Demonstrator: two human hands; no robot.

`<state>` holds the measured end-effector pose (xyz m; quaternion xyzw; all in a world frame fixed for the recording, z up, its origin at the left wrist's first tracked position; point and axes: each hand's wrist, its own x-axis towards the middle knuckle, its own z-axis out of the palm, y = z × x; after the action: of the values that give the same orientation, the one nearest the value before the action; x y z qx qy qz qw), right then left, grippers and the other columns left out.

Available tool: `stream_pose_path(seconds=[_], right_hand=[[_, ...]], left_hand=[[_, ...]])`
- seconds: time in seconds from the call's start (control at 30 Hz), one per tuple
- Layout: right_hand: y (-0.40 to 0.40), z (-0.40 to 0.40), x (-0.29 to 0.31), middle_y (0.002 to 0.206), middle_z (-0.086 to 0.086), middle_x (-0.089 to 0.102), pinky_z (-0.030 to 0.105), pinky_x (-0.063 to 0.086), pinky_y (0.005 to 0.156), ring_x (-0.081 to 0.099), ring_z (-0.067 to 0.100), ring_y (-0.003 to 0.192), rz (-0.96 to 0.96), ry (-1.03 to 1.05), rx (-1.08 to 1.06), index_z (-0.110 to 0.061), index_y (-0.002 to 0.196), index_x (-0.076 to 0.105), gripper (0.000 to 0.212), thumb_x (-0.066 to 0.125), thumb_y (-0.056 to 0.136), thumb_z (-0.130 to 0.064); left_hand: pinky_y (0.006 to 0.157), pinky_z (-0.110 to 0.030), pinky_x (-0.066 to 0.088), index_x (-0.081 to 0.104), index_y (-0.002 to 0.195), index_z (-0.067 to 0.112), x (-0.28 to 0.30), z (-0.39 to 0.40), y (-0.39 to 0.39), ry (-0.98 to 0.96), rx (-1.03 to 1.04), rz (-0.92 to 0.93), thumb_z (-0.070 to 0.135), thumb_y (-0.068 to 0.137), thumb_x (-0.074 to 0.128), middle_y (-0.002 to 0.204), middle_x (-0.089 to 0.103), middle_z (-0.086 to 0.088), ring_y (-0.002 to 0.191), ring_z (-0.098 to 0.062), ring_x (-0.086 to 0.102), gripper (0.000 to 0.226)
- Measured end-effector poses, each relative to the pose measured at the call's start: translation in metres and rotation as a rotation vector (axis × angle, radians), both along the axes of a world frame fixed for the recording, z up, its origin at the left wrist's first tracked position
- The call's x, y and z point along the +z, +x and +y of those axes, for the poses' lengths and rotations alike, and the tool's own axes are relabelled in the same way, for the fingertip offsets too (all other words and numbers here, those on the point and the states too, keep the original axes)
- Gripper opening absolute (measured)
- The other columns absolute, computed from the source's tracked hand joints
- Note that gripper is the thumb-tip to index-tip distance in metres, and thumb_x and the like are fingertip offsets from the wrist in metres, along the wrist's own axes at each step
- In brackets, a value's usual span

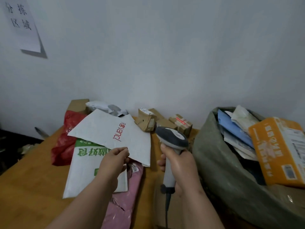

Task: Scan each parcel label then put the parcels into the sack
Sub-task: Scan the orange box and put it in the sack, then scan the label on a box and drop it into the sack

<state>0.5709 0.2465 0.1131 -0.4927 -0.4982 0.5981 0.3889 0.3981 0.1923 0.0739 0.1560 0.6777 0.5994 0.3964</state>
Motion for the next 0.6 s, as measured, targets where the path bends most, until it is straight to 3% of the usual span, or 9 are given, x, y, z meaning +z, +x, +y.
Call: stream_pose_path(seconds=[0.27, 0.43, 0.6], right_hand=[[-0.047, 0.072, -0.013, 0.082, 0.010, 0.076, 0.019, 0.052, 0.050, 0.071, 0.010, 0.057, 0.073, -0.102, -0.079, -0.009, 0.096, 0.070, 0.025, 0.074, 0.090, -0.033], [-0.076, 0.130, -0.024, 0.066, 0.000, 0.074, 0.018, 0.053, 0.051, 0.073, 0.009, 0.060, 0.086, -0.134, -0.059, -0.012, 0.094, 0.068, 0.019, 0.073, 0.091, -0.031], [-0.096, 0.177, -0.044, 0.067, -0.006, 0.075, 0.019, 0.052, 0.055, 0.072, 0.006, 0.061, 0.047, -0.162, -0.102, -0.014, 0.093, 0.070, 0.015, 0.072, 0.091, -0.029]], left_hand=[[0.083, -0.035, 0.055, 0.066, 0.104, 0.023, -0.011, 0.068, -0.033, -0.051, 0.000, 0.031, 0.022, 0.099, 0.058, 0.105, 0.068, -0.003, 0.099, -0.021, 0.065, 0.009], [0.091, -0.038, 0.055, 0.062, 0.124, 0.019, -0.016, 0.126, -0.050, -0.087, -0.049, 0.045, 0.026, 0.099, 0.059, 0.114, 0.065, -0.003, 0.103, -0.019, 0.064, 0.026], [0.099, -0.044, 0.053, 0.053, 0.137, 0.018, -0.025, 0.185, -0.064, -0.146, -0.098, 0.025, 0.031, 0.097, 0.061, 0.125, 0.061, -0.006, 0.110, -0.021, 0.060, 0.043]])
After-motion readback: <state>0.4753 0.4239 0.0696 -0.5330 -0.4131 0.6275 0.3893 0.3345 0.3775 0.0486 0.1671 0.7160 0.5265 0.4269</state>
